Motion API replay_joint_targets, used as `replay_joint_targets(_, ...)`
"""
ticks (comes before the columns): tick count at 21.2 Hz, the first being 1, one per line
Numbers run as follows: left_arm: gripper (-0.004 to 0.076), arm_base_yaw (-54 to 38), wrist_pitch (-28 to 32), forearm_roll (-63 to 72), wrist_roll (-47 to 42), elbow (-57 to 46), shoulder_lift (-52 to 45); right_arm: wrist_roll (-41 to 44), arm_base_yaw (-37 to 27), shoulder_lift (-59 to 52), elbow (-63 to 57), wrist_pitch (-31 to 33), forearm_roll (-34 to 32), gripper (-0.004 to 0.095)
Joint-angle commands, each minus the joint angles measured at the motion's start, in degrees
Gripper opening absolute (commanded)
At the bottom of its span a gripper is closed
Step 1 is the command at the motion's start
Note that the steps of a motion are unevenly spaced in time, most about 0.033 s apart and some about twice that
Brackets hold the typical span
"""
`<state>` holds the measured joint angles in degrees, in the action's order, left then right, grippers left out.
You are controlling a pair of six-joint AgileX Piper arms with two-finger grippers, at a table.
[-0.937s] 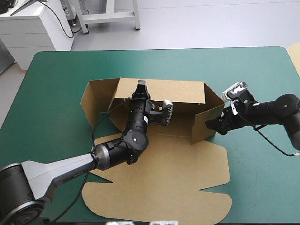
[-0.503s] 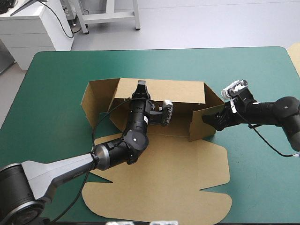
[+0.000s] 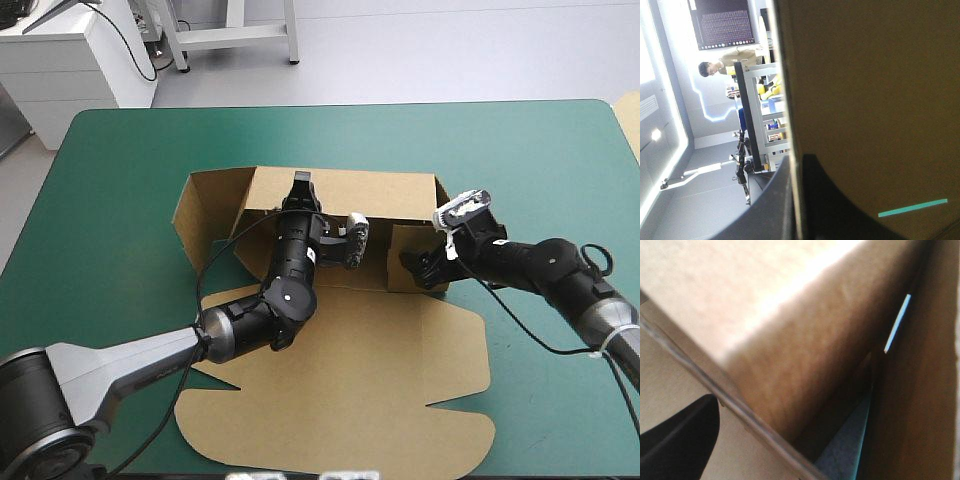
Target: Fold the box
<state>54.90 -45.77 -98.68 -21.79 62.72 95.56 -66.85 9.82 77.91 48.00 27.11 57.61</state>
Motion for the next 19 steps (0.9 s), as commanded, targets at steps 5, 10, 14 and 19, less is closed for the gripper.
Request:
replay_joint_targets(5, -0.0008, 0.2, 0.6, -3.5, 0.0, 1.3, -2.0, 3.5, 9.8, -1.9, -1.0, -23.2, 1.7, 0.0809)
replay_joint_targets(10, -0.0008, 0.2, 0.6, -3.5, 0.0, 1.3, -2.0, 3.5, 11.1, -1.9, -1.0, -28.6, 4.7, 0.0556)
replay_joint_targets(14, -0.0008, 0.2, 0.6, -3.5, 0.0, 1.3, -2.0, 3.5, 11.1, -1.9, -1.0, -28.5, 4.8, -0.0005)
replay_joint_targets(19, -0.0008, 0.2, 0.6, -3.5, 0.0, 1.3, -2.0, 2.9, 11.1, -1.9, -1.0, -28.2, 4.6, -0.0021)
